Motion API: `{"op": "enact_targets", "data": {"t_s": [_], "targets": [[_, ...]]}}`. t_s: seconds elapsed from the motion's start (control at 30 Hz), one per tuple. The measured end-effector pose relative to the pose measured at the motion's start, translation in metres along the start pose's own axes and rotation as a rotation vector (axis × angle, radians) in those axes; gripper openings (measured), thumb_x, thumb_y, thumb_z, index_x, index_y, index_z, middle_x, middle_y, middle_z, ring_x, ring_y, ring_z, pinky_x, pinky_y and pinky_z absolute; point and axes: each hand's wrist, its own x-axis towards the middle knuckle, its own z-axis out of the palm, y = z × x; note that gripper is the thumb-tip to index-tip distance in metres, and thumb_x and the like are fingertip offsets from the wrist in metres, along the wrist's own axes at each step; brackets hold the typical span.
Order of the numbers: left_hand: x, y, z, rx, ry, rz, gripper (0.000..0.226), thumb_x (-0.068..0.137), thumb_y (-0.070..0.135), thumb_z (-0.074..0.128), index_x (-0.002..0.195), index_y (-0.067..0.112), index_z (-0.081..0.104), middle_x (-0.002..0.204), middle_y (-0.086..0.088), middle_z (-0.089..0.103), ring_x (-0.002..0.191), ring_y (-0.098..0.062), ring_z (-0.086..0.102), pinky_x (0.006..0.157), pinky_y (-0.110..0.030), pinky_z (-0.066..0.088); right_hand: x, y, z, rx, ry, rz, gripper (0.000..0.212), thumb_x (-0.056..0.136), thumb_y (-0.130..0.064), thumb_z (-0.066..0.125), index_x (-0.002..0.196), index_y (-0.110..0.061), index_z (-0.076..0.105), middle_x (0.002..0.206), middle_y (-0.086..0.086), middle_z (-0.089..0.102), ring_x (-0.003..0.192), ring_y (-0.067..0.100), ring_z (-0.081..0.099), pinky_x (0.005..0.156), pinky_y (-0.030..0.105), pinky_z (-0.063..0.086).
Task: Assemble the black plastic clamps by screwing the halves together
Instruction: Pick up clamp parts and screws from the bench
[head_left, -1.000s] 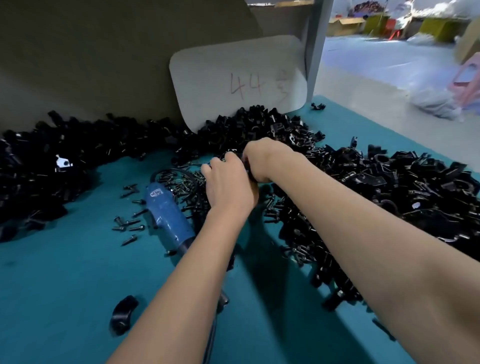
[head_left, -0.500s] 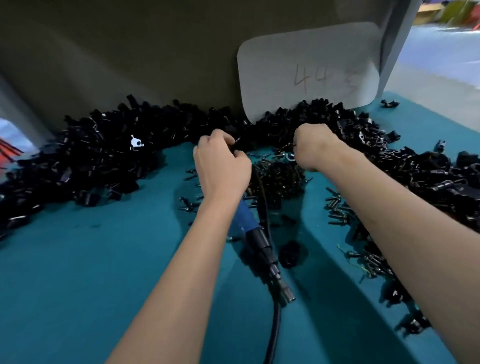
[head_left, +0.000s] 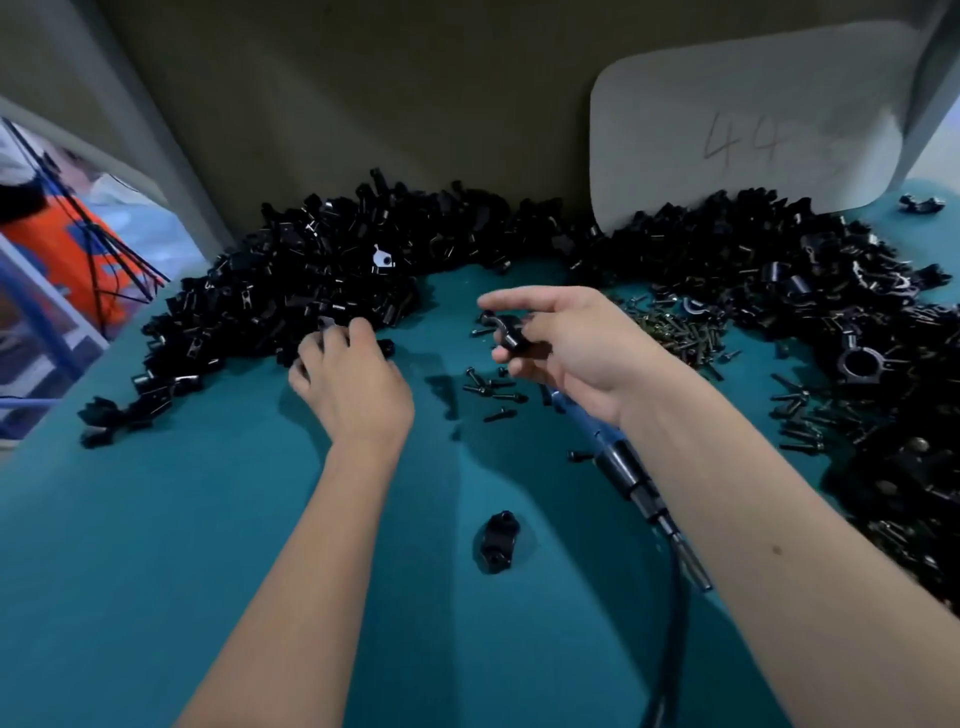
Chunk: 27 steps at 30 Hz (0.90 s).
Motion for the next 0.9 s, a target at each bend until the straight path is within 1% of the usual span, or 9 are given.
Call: {"op": "enact_targets", "data": {"t_s": [0.1,0.2,0.33,0.43,0.53,0.63,0.7,0.77,0.9], "targets": [[-0.007,0.006,0.001,-0.089,0.017,0.073,0.009,0.097,0.009,0.064,0.104,0.014,0.066,0.118,-0.008,0.063,0.114,-0.033,0.049,0.093,-0.043,0.040,-0.005,-0.001,-0.003,0.088,-0.049,-0.005,0.046,0.095,0.025,0.039,0.122,0.001,0.068,0.115,0.026,0.065,0.089,0.028,0.077,0.070,0.023,0.060],[-0.011,0.016,-0.006,-0.279,0.001,0.056,0.018,0.093,0.015,0.074,0.107,0.016,0.061,0.103,-0.006,0.067,0.099,-0.030,0.059,0.086,-0.044,0.049,-0.010,-0.002,-0.015,0.176,-0.079,-0.067,0.043,0.089,0.030,0.049,0.122,0.007,0.065,0.123,0.033,0.064,0.098,0.034,0.077,0.076,0.027,0.063],[-0.028,0.033,-0.017,-0.719,-0.098,-0.177,0.017,0.095,0.035,0.074,0.097,0.024,0.061,0.082,0.004,0.067,0.073,-0.016,0.066,0.074,-0.038,0.053,-0.015,-0.004,-0.029,0.102,0.024,-0.183,0.024,0.081,-0.006,0.079,0.103,0.002,0.073,0.086,0.016,0.073,0.075,0.024,0.076,0.064,0.025,0.061],[-0.039,0.045,-0.019,-1.260,-0.244,-0.456,0.020,0.105,0.036,0.060,0.096,0.017,0.061,0.085,-0.003,0.068,0.056,-0.010,0.066,0.054,-0.025,0.052,-0.016,0.002,-0.039,-0.064,0.207,-0.202,0.028,0.094,-0.032,0.076,0.078,-0.011,0.066,0.060,-0.002,0.059,0.052,0.015,0.057,0.046,0.025,0.046],[-0.045,0.050,-0.022,-1.635,-0.407,-0.585,0.018,0.110,0.019,0.049,0.106,0.008,0.062,0.095,-0.012,0.064,0.058,-0.018,0.068,0.051,-0.022,0.054,-0.017,0.006,-0.045,0.009,0.269,-0.177,0.020,0.093,-0.020,0.075,0.081,-0.014,0.060,0.064,-0.004,0.054,0.058,0.015,0.060,0.045,0.024,0.041],[-0.052,0.051,-0.022,-1.769,-0.555,-0.516,0.022,0.108,0.013,0.048,0.102,0.006,0.068,0.095,-0.014,0.068,0.063,-0.022,0.067,0.058,-0.025,0.054,-0.019,0.008,-0.050,0.024,0.227,-0.166,0.026,0.092,-0.001,0.068,0.076,-0.011,0.050,0.063,0.005,0.045,0.054,0.016,0.062,0.039,0.022,0.029],[-0.053,0.054,-0.021,-1.731,-0.583,-0.424,0.023,0.107,0.020,0.052,0.095,0.009,0.069,0.092,-0.011,0.067,0.068,-0.020,0.063,0.062,-0.025,0.051,-0.021,0.009,-0.053,0.051,0.208,-0.191,0.044,0.091,0.003,0.066,0.066,-0.017,0.037,0.066,0.007,0.040,0.046,0.014,0.052,0.037,0.021,0.022],[-0.053,0.059,-0.019,-1.666,-0.551,-0.298,0.010,0.105,0.015,0.058,0.104,0.013,0.068,0.091,-0.004,0.069,0.071,-0.016,0.061,0.064,-0.022,0.050,-0.022,0.010,-0.054,0.080,0.186,-0.218,0.049,0.093,0.001,0.069,0.064,-0.020,0.035,0.066,0.006,0.038,0.042,0.011,0.040,0.038,0.020,0.022],[-0.057,0.065,-0.016,-1.644,-0.559,-0.185,0.041,0.091,-0.005,0.071,0.123,0.018,0.059,0.108,-0.012,0.078,0.083,-0.014,0.070,0.070,-0.021,0.054,-0.022,0.010,-0.056,0.131,0.105,-0.212,0.041,0.090,-0.012,0.077,0.068,-0.018,0.043,0.072,0.007,0.047,0.047,0.009,0.043,0.040,0.017,0.028]]}}
